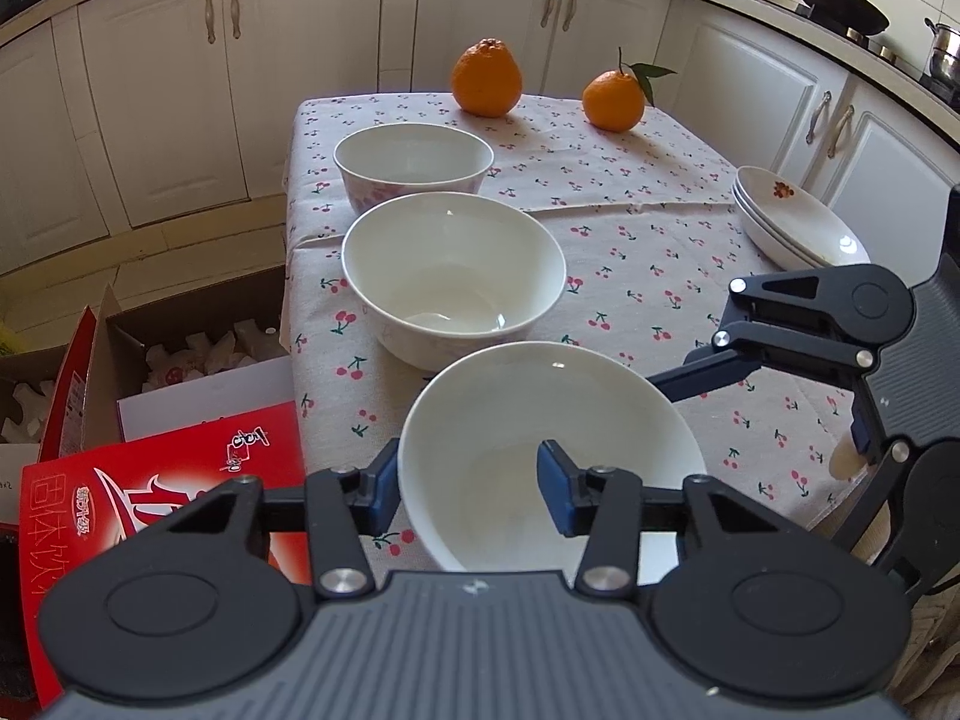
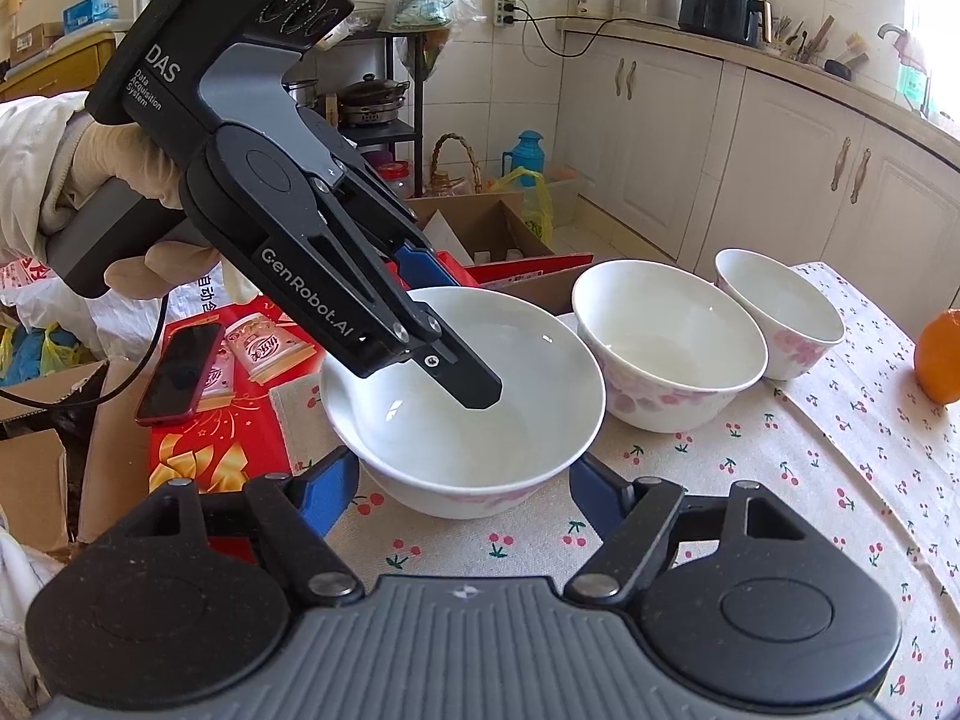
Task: Organize plates and bowls
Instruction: 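Lift the bowl with the right gripper and carry it toward the plate stack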
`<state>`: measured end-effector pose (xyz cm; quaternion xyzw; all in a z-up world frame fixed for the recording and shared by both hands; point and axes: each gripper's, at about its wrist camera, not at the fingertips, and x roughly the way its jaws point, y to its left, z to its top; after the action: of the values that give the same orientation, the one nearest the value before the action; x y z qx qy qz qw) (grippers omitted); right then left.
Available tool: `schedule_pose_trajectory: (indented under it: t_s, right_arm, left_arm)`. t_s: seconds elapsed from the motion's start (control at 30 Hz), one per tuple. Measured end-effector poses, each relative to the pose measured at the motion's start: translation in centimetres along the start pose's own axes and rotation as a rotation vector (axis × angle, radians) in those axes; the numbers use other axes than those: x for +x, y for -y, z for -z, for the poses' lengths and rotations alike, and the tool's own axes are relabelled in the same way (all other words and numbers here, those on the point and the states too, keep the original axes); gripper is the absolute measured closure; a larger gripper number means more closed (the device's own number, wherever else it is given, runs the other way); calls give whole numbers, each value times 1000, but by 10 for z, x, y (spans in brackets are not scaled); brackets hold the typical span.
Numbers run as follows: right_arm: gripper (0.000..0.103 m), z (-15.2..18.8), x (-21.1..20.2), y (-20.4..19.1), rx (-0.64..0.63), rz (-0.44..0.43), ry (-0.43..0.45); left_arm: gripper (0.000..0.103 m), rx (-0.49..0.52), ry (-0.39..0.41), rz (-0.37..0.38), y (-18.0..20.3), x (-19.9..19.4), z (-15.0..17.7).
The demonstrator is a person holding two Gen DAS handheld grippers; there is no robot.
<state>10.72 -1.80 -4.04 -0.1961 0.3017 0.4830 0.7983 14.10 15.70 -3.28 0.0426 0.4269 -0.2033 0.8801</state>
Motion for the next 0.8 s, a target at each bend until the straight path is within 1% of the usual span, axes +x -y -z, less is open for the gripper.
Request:
schedule_pose_trajectory:
  t_s: [0.37,0.8]
  right_arm:
    - [22,10,-30,5,10,28,0]
    - [22,38,-73,23,55,132,7]
  left_arm:
    - [57,15,8,42,27,2,-12]
    - [57,106,16,115,75,24,-40]
